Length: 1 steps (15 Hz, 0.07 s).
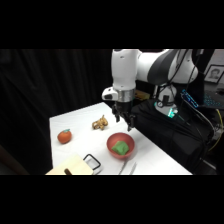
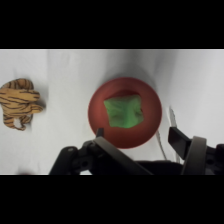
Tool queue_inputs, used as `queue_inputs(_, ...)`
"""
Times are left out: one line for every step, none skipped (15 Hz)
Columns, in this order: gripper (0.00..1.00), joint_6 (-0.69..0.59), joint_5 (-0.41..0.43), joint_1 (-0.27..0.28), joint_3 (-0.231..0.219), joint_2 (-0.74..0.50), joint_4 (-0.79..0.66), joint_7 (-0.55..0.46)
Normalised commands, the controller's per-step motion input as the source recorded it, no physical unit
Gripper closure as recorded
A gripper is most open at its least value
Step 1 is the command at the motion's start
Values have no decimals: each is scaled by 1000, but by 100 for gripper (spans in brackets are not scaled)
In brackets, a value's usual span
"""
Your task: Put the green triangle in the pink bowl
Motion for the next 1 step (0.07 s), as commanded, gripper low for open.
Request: queue_inputs(0,-263,69,-63,59,-168,110,-98)
